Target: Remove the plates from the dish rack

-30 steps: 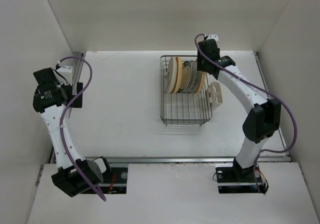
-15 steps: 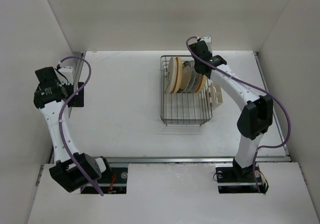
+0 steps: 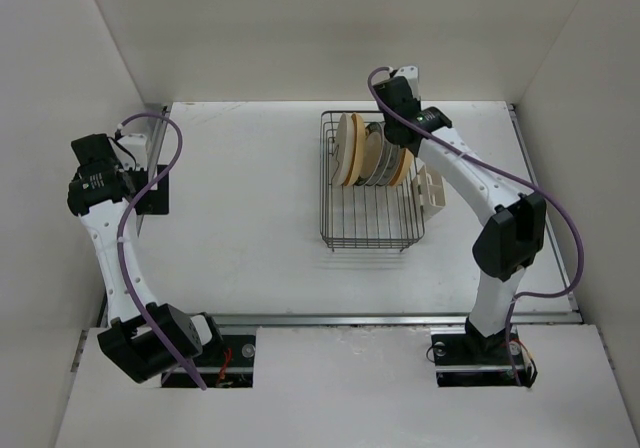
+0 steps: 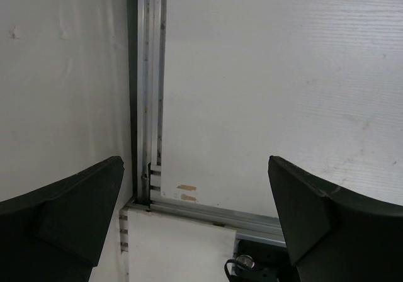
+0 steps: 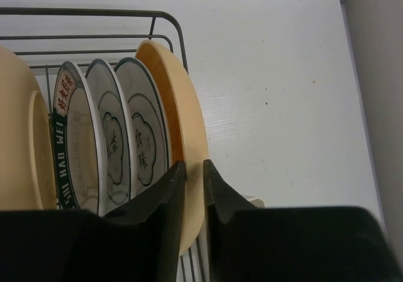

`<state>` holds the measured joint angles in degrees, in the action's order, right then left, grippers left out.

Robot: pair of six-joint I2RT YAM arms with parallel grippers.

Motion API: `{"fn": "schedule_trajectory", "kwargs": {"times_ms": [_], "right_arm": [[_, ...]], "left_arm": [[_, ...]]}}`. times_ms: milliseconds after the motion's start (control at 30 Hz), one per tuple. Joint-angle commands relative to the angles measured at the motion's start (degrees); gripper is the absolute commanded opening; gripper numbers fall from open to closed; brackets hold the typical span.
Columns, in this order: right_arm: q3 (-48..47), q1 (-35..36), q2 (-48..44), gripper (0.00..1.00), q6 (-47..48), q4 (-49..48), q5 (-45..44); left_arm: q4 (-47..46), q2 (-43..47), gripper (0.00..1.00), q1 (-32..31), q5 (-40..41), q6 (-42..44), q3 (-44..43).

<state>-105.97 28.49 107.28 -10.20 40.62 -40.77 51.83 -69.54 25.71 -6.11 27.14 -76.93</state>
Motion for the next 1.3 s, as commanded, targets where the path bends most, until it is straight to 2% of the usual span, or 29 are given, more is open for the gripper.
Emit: {"fn": "schedule_trajectory", "kwargs": {"times_ms": [0,67,133,467,767,1033,1267], "right_arm": [[-3.3,-0.3,-0.6,0.26,0.6,0.4,-1.9],[-3.3,-0.3,0.0,0.31,0.6,0.4,-1.9],[-2.8,-0.3,0.6,0.32,0.6,0.4,-1.9],[-2.1,-0.3,3.9,0.32,-0.9,1.6,-4.1],[-4.1,-0.3,-0.7,0.35,-1.4,1.6,-6.3],[-4.2,1.4,-3.7,0.55,-0.3,0.4,0.4],[-4.2,1.4,-0.2,0.52,-0.3,-0.1,0.8]], "left_arm": [[0.8,0.3,0.99,-0.1,-1.4,0.0,-0.7],[0.8,0.3,0.99,-0.1,-1.4,0.0,-0.7],[1.3,0.3,0.99,-0.1,-1.4,0.0,-0.7],[2.4,0.8,0.99,-0.1,-1.4,0.0,-0.7],[2.4,0.8,0.99,-0.1,-1.4,0.0,-0.2],[2.4,1.3,0.99,-0.1,-2.0,-0.5,-0.2],[2.4,1.3,0.99,-0.1,-2.0,-0.5,-0.2]]}}
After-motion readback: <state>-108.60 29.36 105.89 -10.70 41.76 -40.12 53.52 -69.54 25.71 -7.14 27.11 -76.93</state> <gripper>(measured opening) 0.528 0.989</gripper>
